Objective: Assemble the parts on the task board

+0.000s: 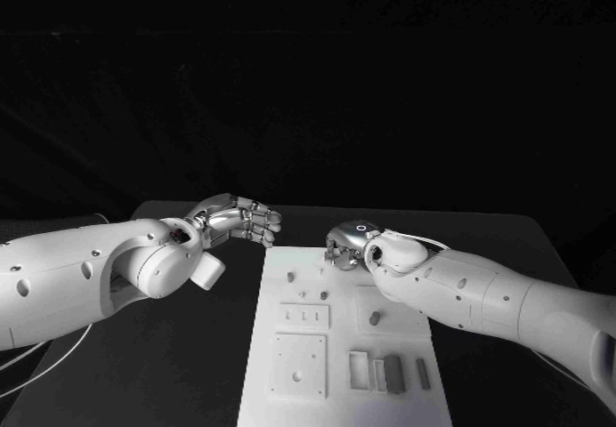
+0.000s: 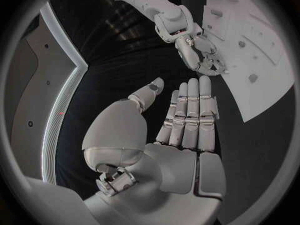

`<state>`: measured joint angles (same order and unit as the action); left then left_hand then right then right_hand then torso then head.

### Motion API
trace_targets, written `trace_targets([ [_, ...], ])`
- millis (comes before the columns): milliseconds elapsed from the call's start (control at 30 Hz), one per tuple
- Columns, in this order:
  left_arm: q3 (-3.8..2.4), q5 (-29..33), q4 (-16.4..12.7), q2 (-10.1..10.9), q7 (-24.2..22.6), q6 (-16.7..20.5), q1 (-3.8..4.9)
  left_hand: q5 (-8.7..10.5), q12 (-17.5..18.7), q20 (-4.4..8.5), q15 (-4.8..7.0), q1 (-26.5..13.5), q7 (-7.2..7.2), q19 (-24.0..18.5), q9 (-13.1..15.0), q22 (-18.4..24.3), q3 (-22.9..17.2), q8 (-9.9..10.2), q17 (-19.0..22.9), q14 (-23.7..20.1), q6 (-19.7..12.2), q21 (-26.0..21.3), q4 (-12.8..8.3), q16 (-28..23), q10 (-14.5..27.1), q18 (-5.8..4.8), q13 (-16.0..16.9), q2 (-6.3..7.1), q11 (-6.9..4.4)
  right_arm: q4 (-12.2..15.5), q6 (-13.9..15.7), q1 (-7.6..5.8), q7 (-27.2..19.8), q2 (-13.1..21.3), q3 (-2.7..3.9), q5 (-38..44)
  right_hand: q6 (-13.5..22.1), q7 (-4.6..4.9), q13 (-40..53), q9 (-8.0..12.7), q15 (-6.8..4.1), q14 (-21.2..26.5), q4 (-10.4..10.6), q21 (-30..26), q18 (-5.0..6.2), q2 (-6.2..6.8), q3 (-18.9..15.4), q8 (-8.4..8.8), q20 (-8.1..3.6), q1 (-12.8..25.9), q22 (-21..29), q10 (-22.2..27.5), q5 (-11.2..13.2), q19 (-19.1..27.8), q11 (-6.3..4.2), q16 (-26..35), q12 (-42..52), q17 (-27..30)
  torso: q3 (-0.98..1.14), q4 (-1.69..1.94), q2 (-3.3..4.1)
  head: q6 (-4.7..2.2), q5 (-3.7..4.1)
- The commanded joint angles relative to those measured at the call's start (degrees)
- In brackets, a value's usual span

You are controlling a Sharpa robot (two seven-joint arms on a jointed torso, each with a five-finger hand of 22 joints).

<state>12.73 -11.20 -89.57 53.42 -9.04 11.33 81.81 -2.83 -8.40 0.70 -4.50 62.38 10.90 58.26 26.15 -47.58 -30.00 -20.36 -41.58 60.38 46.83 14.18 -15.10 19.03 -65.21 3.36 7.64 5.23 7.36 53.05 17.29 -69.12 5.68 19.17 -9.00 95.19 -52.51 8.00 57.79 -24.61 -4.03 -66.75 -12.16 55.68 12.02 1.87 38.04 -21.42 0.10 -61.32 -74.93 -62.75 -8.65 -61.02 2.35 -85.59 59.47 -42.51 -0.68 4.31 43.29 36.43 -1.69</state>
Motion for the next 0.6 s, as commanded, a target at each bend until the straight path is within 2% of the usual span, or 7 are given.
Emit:
trace_targets([
  [33, -0.06, -0.1, -0.2, -0.1, -0.3, 0.1, 0.14, -0.01, 0.2, 0.28, -0.19, -0.1, -0.13, 0.1, -0.1, -0.1, 0.0, 0.3, -0.1, -0.1, -0.4, -0.2, -0.4, -0.3, 0.2, 1.1, -0.1, 0.53, 0.4, -0.1, -0.4, 0.03, 0.0, -0.4, 0.02, 0.4, -3.2, -1.23, -0.1, -0.1, -1.36, 0.8, -0.1, 0.3, 2.98, -0.46, 0.1, -0.22, -0.29, 0.1, -1.1, 6.4, -0.1, 0.0, -1.79, -0.3, 0.3, 0.0, -0.07, 0.01, 0.0, 0.04, 0.04],
  [300, -0.06, -0.1, -0.3, -0.1, -0.3, 0.1, 0.23, -0.01, 0.2, 0.27, -0.2, -0.1, -0.12, 0.1, -0.1, -0.1, 0.0, 0.3, -0.1, -0.2, -0.4, -0.2, -0.4, -0.3, 0.2, 1.1, -0.1, 0.55, 0.4, -0.2, -1.2, 0.03, 0.1, -0.6, 0.01, 0.5, -3.2, -1.23, -0.1, -0.1, -1.37, 0.9, -0.1, 0.3, 2.98, -0.41, 0.1, -0.2, -0.28, 0.2, -1.1, 6.4, -0.1, 0.0, -1.79, -0.3, 0.3, 0.0, -0.1, -0.02, 0.0, 0.07, 0.05],
  [600, -0.06, -0.1, -0.3, -0.1, -0.3, 0.1, 0.27, -0.01, 0.3, 0.27, -0.2, -0.1, -0.11, 0.1, -0.1, -0.1, 0.0, 0.3, -0.1, -0.2, -0.5, -0.3, -0.4, -0.4, 0.2, 1.1, -0.1, 0.58, 0.4, -0.1, 0.6, 0.03, -0.1, -0.9, 0.01, 0.4, -3.0, -1.19, -0.3, -0.2, -1.36, 0.9, -0.1, 0.3, 2.98, -0.36, 0.0, -0.13, -0.26, 0.3, -1.0, 6.4, -0.1, 0.0, -1.77, -0.3, 0.4, 0.0, -0.07, 0.04, -0.01, 0.14, 0.02],
])
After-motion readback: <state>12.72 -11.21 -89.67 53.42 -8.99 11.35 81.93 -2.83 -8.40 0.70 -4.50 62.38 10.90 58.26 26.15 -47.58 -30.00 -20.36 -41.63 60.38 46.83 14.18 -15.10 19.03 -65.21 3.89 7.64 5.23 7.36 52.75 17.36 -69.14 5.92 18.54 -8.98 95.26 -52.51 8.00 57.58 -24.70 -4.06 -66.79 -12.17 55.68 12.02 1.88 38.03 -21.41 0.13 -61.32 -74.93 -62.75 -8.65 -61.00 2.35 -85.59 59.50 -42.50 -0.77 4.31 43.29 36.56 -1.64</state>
